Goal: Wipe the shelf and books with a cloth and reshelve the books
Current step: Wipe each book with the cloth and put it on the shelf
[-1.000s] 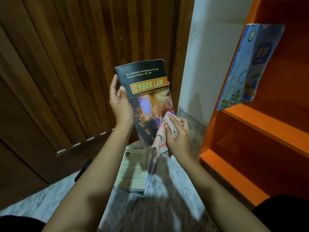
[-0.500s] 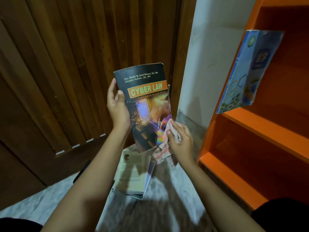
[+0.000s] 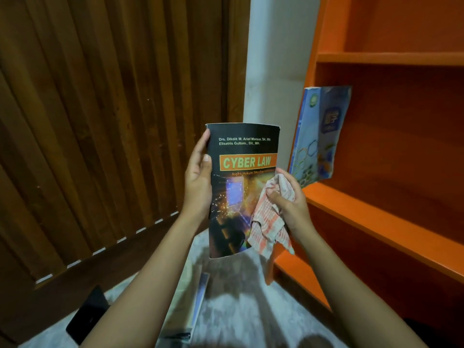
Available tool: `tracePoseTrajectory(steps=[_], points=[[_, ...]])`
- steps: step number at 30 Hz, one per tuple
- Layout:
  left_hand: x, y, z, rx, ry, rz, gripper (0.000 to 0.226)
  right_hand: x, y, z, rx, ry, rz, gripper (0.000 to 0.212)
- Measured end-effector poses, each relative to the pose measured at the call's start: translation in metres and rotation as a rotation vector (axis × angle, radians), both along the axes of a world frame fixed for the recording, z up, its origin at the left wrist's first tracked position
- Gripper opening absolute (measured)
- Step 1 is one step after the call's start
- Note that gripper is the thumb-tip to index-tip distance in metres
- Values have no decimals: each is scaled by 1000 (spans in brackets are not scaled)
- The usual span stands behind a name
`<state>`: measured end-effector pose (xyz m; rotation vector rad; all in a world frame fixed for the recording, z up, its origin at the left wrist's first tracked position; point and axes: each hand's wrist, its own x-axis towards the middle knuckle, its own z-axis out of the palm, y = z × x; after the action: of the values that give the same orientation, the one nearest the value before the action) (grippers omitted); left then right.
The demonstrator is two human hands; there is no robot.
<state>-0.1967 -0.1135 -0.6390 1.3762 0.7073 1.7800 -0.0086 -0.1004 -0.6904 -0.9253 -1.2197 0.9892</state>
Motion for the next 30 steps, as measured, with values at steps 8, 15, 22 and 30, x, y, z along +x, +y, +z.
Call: tracePoseTrajectory(steps=[8, 15, 22, 30], points=[[60, 10, 28, 75, 172, -160, 39, 72, -8, 28, 155, -33, -194, 44], [122, 36, 40, 141, 278, -251, 45, 138, 9, 47, 186, -109, -324, 40], [163, 69, 25, 183, 319, -197, 48, 160, 57, 35, 127, -40, -413, 40], [173, 94, 14, 330, 512, 139, 50, 161, 101, 20, 27, -7, -411, 32]])
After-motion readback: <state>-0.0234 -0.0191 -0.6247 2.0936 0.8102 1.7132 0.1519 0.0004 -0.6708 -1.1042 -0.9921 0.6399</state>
